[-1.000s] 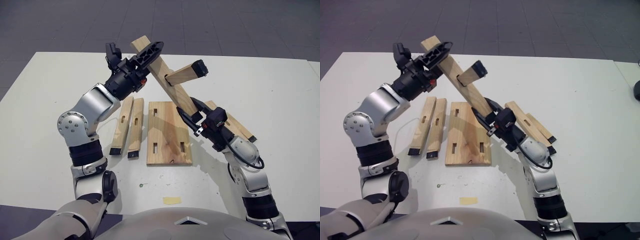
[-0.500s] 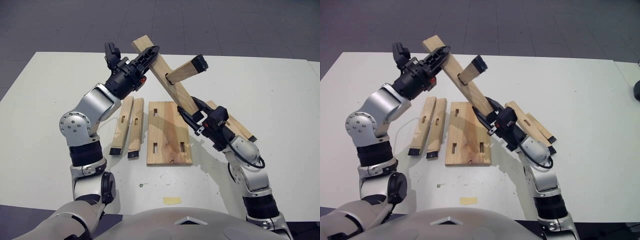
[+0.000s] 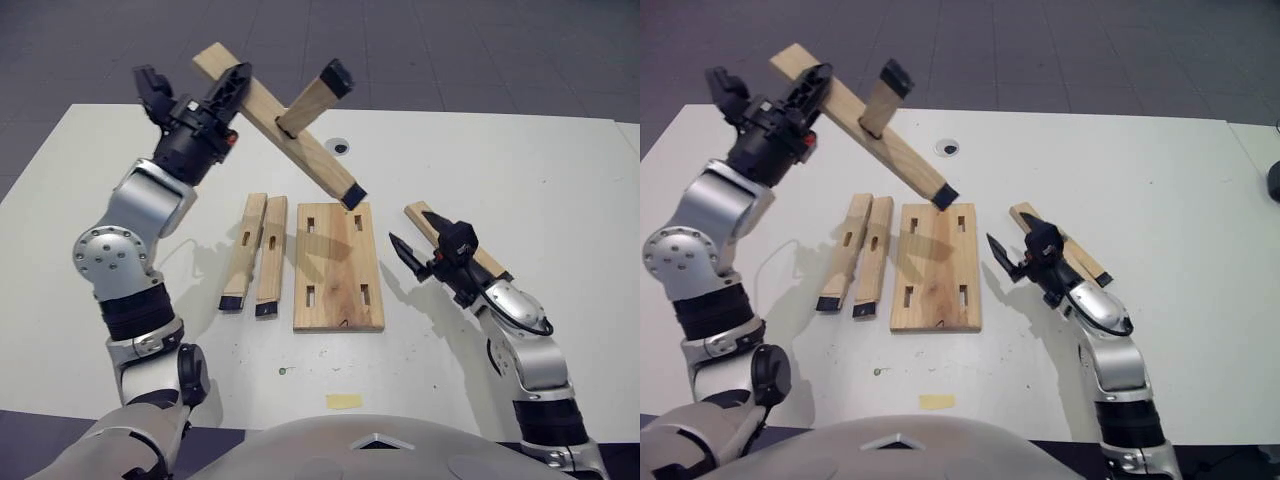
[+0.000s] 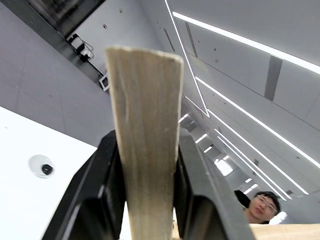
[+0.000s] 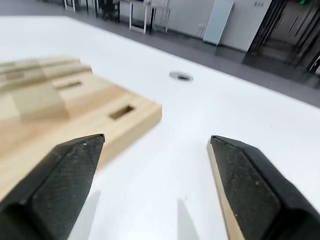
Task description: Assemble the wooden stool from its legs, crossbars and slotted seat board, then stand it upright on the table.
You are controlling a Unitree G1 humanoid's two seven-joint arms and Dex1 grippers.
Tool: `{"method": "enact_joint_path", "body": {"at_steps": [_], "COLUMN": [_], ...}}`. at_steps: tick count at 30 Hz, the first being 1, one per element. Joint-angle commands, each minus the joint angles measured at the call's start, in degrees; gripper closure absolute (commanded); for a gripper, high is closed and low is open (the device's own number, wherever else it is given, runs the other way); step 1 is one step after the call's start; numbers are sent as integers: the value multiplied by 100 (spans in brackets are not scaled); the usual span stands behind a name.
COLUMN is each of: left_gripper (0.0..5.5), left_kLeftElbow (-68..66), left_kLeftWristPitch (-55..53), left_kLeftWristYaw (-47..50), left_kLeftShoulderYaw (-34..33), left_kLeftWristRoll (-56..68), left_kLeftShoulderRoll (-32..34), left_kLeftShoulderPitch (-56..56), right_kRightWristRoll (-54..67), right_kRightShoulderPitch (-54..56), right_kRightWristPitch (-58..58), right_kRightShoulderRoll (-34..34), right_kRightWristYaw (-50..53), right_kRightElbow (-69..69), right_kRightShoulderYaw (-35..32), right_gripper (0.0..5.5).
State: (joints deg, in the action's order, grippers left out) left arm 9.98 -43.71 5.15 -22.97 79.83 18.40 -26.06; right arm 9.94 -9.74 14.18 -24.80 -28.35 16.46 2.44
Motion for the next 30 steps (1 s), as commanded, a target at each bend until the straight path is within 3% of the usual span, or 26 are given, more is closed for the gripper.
{"method": "enact_joint_path", "body": {"at_steps": [1, 7, 17, 25, 30], "left_gripper": [446, 446, 446, 446, 446], "left_kLeftElbow": [184, 465, 427, 232, 8], "left_kLeftWristPitch": [72, 152, 499, 679, 877], "left_kLeftWristYaw": [-341, -775, -1086, -1086, -1161], "left_kLeftShoulderYaw": [41, 606, 1074, 1829, 2216], "left_kLeftWristRoll": [-792, -1996, -3130, -3489, -3839], "left_kLeftShoulderRoll": [560, 847, 630, -385, -787], "left_kLeftShoulderPitch": [420, 779, 893, 845, 673], "right_kRightWristRoll": [-217, 33, 81, -57, 291], "right_kRightShoulderPitch": [-215, 54, 4, 186, 357], "right_kRightWristPitch": [461, 470, 241, 58, 18], "right_kRightShoulderRoll": [-399, -86, -13, 157, 472], "right_kRightWristYaw": [-325, -643, -729, -341, -2], "right_kRightElbow": [71, 370, 315, 139, 158], "right_kRightShoulderYaw": [319, 849, 869, 716, 275], "right_gripper": [93, 11, 10, 10, 10]}}
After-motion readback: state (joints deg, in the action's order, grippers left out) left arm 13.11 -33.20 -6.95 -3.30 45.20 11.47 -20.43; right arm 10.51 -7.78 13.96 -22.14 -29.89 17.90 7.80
